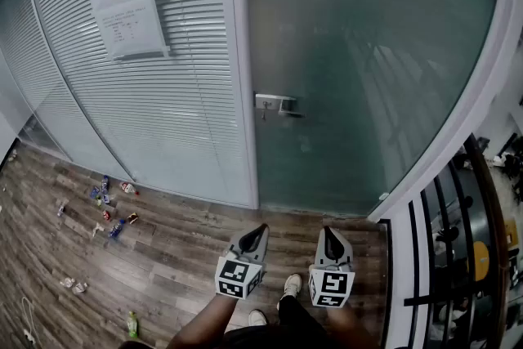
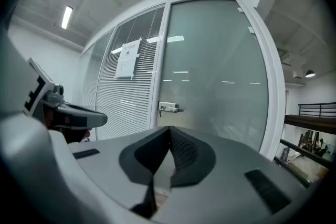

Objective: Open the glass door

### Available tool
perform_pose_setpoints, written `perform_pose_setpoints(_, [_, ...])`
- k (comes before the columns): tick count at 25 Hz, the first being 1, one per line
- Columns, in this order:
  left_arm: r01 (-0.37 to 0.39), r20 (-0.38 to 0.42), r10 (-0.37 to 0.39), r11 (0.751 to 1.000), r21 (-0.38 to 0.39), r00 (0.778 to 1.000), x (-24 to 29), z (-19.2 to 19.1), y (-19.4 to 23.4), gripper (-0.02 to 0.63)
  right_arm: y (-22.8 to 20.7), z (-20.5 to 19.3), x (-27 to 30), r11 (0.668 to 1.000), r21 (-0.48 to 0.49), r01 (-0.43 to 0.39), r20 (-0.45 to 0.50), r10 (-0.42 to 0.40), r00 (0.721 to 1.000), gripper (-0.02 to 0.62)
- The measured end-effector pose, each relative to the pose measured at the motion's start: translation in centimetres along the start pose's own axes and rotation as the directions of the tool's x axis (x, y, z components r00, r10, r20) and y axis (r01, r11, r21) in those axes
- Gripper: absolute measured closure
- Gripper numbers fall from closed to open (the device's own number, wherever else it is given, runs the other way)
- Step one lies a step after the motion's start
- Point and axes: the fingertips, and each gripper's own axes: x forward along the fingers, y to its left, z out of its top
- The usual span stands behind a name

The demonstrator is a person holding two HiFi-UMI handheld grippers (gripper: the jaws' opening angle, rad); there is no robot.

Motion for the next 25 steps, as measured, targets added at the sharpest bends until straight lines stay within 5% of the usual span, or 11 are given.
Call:
perform_pose_setpoints(18, [-0.151, 0.003, 0.151, 0.989, -0.002, 0.989, 16.4, 4.5, 7.7, 0.609, -7.5, 1.8, 18.1, 0.992, 0.005, -0.129, 0.014, 0.129, 0.992, 0.580])
perform_pose_setpoints(25, [-0.173, -0.018, 0.173, 0.985, 0.007, 0.985, 19.0, 5.4, 10.1, 0.609, -4.0, 2.0, 24.5, 0.947, 0.014, -0.321, -0.085, 0.321, 0.943, 0.580])
